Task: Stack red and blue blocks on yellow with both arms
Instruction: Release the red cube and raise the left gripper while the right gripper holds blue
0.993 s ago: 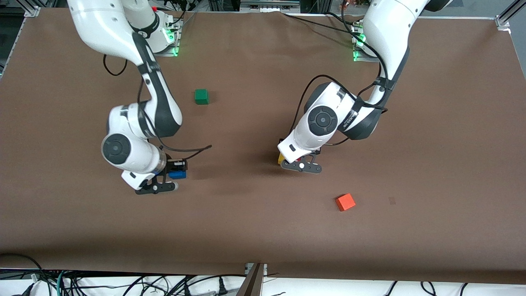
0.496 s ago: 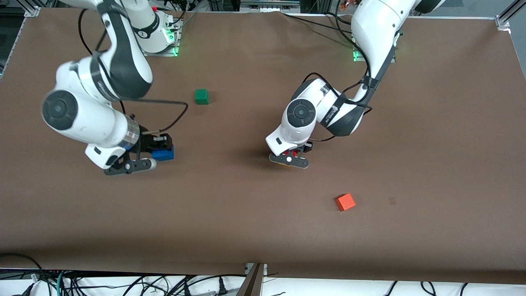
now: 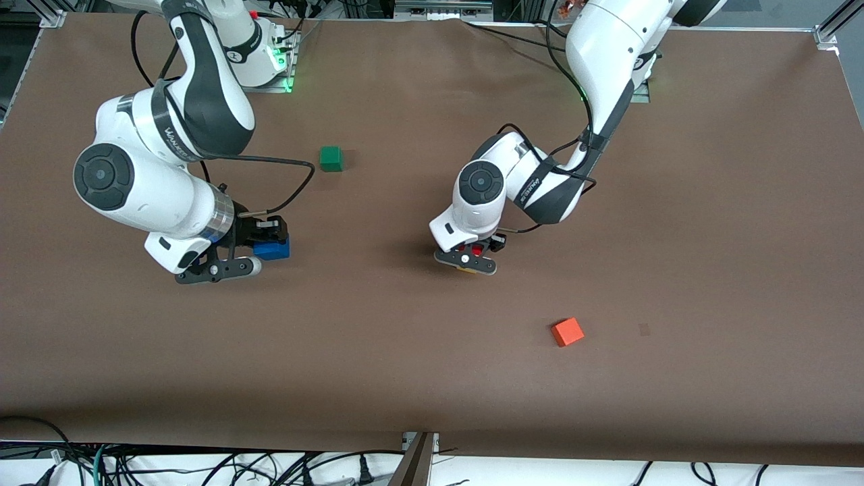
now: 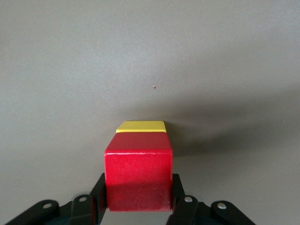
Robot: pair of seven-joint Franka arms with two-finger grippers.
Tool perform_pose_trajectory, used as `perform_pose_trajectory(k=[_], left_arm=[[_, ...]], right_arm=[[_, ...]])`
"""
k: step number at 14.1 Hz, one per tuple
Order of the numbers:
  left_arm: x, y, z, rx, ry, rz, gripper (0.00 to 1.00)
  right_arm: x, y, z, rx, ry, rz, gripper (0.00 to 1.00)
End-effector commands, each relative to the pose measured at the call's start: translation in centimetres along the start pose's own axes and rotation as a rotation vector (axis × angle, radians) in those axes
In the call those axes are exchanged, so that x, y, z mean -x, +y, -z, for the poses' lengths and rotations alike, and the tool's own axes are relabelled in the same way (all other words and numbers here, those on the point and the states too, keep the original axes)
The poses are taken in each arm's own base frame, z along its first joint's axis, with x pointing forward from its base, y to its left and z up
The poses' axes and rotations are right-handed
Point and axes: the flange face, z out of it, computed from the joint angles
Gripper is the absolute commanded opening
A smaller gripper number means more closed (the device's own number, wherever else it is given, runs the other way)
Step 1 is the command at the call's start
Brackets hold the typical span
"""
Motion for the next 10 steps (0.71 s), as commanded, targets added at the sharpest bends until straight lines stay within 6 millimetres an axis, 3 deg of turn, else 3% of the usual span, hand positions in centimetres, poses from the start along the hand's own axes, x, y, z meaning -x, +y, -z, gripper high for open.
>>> perform_pose_trajectory(k=[1, 2, 3, 4, 6, 8, 10], left_arm=[[0.3, 0.2, 0.1, -0.027, 0.021, -0.006, 0.04], [0.1, 0.0, 0.4, -0.026, 0.024, -0.003, 0.75], [-0.2, -0.1, 1.2, -0.021, 0.030, 0.005, 1.00], [-0.5, -0.7, 1.8, -0.018, 0.037, 0.015, 1.00], [-1.0, -2.9, 5.4, -0.027, 0.031, 0.051, 1.00], [-2.1, -6.8, 11.1, -0.048, 0.004, 0.111, 1.00], [-3.6, -12.5, 17.1, -0.045, 0.024, 0.197, 1.00]], right_arm=[[-0.1, -0.5, 0.5, -0.015, 0.003, -0.016, 0.45], [-0.1, -0.6, 0.5, -0.015, 0.005, -0.015, 0.45], [-0.1, -1.0, 0.7, -0.016, 0.008, -0.017, 0.45], [-0.2, -1.2, 1.0, -0.017, 0.015, -0.026, 0.45], [-0.1, -2.1, 1.1, -0.017, 0.018, -0.034, 0.45], [0.1, -3.6, 1.2, -0.017, 0.023, -0.049, 0.45], [0.3, -7.0, 1.1, -0.016, 0.032, -0.097, 0.45]])
